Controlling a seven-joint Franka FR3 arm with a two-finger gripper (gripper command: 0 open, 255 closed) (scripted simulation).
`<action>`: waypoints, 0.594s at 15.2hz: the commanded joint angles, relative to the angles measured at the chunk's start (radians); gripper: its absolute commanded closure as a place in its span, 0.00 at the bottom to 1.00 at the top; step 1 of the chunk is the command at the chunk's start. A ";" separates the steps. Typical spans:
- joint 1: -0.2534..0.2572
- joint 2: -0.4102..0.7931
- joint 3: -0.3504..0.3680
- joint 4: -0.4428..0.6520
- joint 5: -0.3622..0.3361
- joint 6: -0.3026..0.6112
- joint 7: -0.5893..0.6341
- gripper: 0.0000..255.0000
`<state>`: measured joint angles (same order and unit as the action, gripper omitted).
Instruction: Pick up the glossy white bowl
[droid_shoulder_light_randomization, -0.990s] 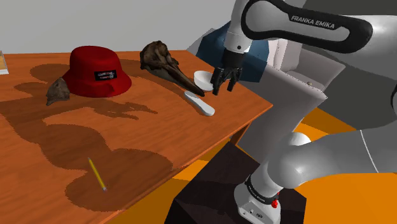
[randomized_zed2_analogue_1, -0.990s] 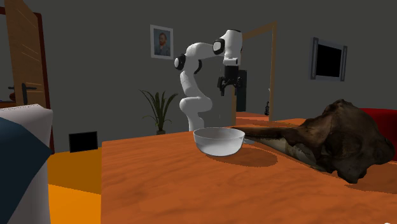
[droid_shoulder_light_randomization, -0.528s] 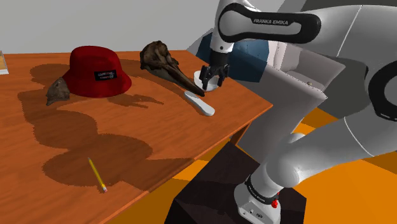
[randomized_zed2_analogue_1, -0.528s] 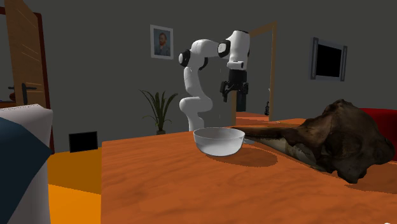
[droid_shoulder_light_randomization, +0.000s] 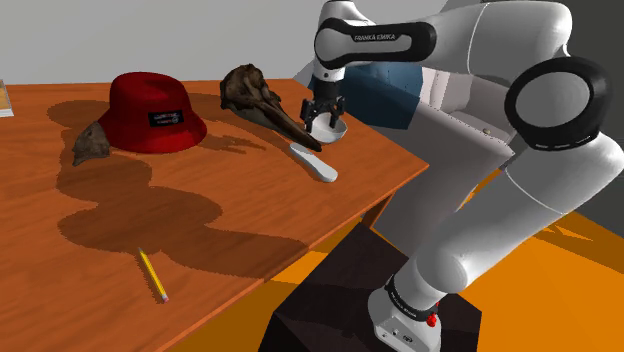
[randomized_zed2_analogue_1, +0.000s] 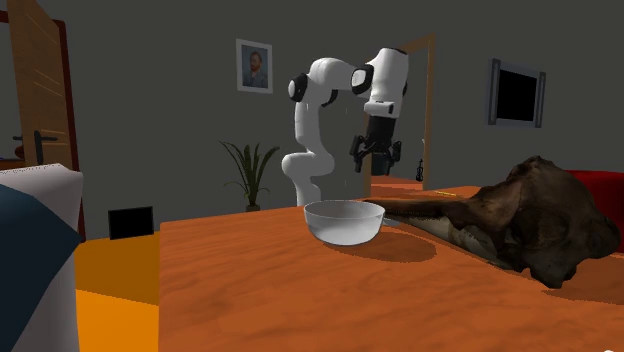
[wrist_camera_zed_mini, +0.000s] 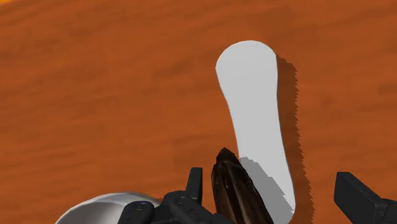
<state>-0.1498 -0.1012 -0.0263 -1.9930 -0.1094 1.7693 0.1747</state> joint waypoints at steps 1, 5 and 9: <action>-0.009 0.069 -0.007 0.049 -0.017 0.020 0.010 0.00; -0.026 0.213 -0.025 0.184 -0.046 0.029 0.023 0.00; -0.043 0.361 -0.045 0.343 -0.068 0.019 0.032 0.00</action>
<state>-0.1902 0.2253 -0.0671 -1.6838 -0.1719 1.7874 0.2010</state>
